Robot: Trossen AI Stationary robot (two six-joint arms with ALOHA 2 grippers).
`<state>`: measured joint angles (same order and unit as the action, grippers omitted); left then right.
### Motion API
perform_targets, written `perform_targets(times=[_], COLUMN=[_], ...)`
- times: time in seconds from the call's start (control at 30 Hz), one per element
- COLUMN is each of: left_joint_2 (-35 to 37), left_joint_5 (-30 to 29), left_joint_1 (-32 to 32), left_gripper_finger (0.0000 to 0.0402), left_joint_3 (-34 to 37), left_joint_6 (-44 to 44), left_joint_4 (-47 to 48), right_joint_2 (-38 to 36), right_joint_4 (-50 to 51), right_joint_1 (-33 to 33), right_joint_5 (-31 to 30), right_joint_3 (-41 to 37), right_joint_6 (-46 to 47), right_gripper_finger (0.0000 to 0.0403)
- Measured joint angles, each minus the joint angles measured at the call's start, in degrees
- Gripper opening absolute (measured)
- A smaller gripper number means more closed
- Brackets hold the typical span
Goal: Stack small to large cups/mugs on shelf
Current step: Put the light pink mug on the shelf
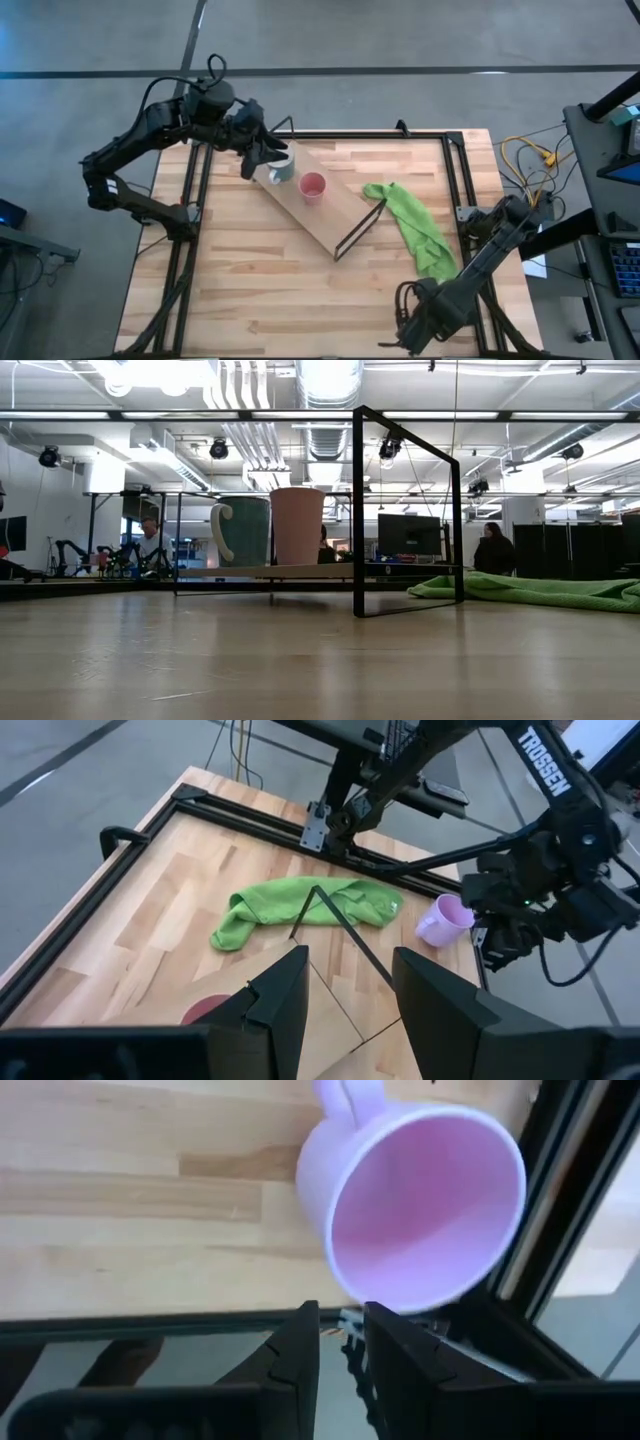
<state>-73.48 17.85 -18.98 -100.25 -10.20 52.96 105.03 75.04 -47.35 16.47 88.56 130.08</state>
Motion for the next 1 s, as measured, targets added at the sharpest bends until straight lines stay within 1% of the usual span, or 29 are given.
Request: perform_targets(times=[0.2,0.3,0.37,0.73,1.0], left_joint_2=[-1.1,-1.76,-2.17,-3.63,-3.86], left_joint_5=[0.0,0.0,-0.02,-0.02,-0.02], left_joint_1=[0.0,0.02,0.01,-0.02,-0.02], left_gripper_finger=[0.0132,0.0132,0.0132,0.0132,0.0132], left_joint_3=[0.0,0.0,0.0,0.02,0.02], left_joint_6=[0.0,0.04,0.04,0.1,0.11], left_joint_4=[-0.04,-0.1,-0.12,-0.49,-2.56], right_joint_2=[-4.22,-5.99,-6.35,-6.38,-6.38], right_joint_4=[-9.52,-14.11,-15.06,-15.47,-15.49], right_joint_1=[0.65,0.91,1.01,1.62,4.65], right_joint_5=[0.01,0.02,0.02,0.26,0.54], right_joint_3=[-9.44,-12.92,-14.43,-16.57,-16.69], right_joint_6=[0.0,0.22,0.23,0.24,0.44], right_gripper_finger=[0.0077,0.0077,0.0077,0.0077,0.0077])
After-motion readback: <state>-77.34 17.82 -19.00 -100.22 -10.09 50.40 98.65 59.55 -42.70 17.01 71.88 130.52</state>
